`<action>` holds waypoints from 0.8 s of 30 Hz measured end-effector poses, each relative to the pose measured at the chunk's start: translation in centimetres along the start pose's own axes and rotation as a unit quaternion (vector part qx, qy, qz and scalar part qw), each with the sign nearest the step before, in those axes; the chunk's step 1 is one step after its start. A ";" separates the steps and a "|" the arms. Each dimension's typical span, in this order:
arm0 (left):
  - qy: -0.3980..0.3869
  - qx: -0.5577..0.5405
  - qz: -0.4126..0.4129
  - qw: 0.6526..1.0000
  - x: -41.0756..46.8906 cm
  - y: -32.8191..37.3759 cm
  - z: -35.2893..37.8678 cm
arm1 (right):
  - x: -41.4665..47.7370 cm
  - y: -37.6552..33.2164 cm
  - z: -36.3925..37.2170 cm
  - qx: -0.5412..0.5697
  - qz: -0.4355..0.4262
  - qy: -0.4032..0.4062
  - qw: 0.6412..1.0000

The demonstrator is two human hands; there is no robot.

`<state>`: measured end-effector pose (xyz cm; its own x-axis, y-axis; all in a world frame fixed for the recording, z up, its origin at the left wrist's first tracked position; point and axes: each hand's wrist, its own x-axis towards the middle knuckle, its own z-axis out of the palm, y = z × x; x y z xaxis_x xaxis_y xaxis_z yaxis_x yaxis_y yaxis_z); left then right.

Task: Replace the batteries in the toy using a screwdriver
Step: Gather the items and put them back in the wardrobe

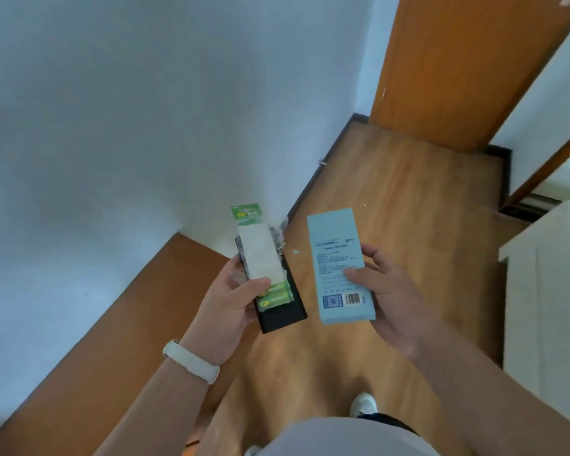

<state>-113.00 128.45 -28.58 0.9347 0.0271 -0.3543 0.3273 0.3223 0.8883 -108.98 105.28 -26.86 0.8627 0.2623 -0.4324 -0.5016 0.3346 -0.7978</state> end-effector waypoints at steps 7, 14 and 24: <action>-0.078 0.026 -0.016 0.996 8.7 -0.8 15.9 | 1.3 -8.0 -12.8 0.024 -0.047 0.076 0.996; -0.150 0.052 -0.047 0.986 15.5 -1.6 28.5 | 1.1 -14.7 -23.1 0.024 -0.090 0.147 0.985; -0.244 0.096 -0.084 0.961 25.5 -1.2 39.0 | 4.6 -19.2 -31.3 0.073 -0.144 0.243 0.957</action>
<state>-84.19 91.83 -27.30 0.8046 -0.4731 -0.3589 0.4545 0.1017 0.8850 -93.37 71.69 -26.69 0.8769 -0.2992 -0.3761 -0.2121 0.4613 -0.8615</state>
